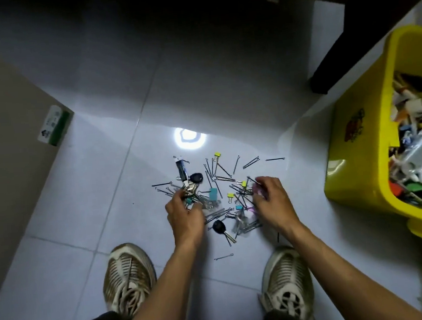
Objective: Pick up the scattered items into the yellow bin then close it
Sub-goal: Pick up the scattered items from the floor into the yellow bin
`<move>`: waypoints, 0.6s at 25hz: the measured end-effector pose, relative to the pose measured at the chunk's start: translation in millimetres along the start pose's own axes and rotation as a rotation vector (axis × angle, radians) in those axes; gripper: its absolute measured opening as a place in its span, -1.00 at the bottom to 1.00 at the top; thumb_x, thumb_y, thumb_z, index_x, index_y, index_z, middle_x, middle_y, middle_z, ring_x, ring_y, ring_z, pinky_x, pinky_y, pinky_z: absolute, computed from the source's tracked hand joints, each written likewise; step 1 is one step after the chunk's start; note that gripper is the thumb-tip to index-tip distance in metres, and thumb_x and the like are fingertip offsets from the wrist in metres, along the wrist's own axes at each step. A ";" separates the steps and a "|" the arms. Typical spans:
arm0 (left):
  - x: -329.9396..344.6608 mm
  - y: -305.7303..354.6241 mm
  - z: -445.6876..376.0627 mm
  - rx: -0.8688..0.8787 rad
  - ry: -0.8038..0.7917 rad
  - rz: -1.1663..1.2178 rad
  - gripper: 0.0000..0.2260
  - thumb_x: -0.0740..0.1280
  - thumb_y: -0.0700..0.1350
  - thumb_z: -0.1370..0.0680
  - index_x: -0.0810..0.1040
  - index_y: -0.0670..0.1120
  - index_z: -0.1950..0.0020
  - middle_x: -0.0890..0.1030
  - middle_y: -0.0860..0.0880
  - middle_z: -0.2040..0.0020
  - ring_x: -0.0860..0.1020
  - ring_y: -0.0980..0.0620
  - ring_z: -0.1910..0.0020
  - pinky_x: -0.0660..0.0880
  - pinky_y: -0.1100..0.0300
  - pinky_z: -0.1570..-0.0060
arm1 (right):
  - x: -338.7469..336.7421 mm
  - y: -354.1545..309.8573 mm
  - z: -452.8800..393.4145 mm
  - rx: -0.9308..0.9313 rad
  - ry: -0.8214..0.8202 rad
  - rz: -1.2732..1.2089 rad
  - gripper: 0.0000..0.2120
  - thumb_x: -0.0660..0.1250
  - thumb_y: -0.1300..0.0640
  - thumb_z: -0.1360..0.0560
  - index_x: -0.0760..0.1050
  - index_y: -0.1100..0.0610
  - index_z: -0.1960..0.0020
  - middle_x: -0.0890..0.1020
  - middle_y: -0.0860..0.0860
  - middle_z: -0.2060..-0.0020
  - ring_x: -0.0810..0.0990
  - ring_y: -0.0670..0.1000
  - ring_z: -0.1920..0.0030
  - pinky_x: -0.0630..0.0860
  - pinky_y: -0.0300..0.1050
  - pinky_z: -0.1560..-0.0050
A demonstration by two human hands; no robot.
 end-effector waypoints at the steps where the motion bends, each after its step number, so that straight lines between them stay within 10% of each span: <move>1: 1.6 4.5 2.0 0.028 0.008 0.018 -0.59 0.29 -0.20 -0.53 0.41 -0.03 -0.37 0.35 -0.08 -0.32 0.42 -0.11 -0.26 0.39 0.03 -0.30 | -8.3 -5.2 -1.3 -0.015 0.034 -0.022 -0.74 0.26 0.10 -0.58 0.48 0.10 -0.26 0.50 0.02 -0.20 0.49 0.03 -0.15 0.44 -0.09 -0.18; 4: -11.9 -18.8 13.9 -0.044 0.112 -0.375 -0.84 0.28 -0.09 -0.48 0.52 -0.04 -0.05 0.54 -0.09 -0.11 0.49 -0.11 0.08 0.42 0.11 0.08 | -44.6 44.0 3.7 0.276 0.079 0.331 -0.77 0.20 0.01 -0.47 0.54 0.14 0.09 0.62 0.10 0.09 0.55 0.15 0.11 0.43 -0.11 0.12; 6: 7.3 -47.3 35.7 -0.138 -0.149 -0.696 -0.83 0.26 -0.06 -0.43 0.54 -0.12 0.07 0.61 -0.15 0.01 0.48 -0.12 0.19 0.41 0.12 0.19 | -32.9 77.8 29.0 0.428 -0.191 0.459 -0.70 0.22 0.01 -0.42 0.58 0.22 0.15 0.64 0.17 0.16 0.61 0.18 0.10 0.46 -0.10 0.14; 11: 63.3 -34.5 49.8 -0.288 -0.360 -0.021 -0.88 0.32 -0.26 -0.43 0.65 -0.18 0.25 0.69 -0.20 0.18 0.61 -0.12 0.20 0.59 -0.07 -0.01 | 30.4 30.7 20.7 0.371 -0.380 -0.251 -0.87 0.30 0.30 -0.44 0.62 0.21 0.19 0.65 0.10 0.37 0.56 0.08 0.33 0.49 0.02 0.22; 15: 37.8 -8.9 20.3 -0.138 -0.106 -0.077 -0.90 0.34 -0.14 -0.48 0.65 0.00 0.11 0.67 0.00 0.02 0.61 -0.05 0.06 0.57 0.07 -0.02 | -13.6 12.7 -21.5 0.082 0.001 0.001 -0.85 0.33 0.24 -0.44 0.64 0.08 0.06 0.68 0.04 0.09 0.62 0.07 0.07 0.47 -0.14 0.06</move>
Point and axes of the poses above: each hand's wrist, its own z-axis away from the middle knuckle, its own x-axis out of the palm, y = z × x, the point moved 8 cm from there along -z, towards the middle knuckle
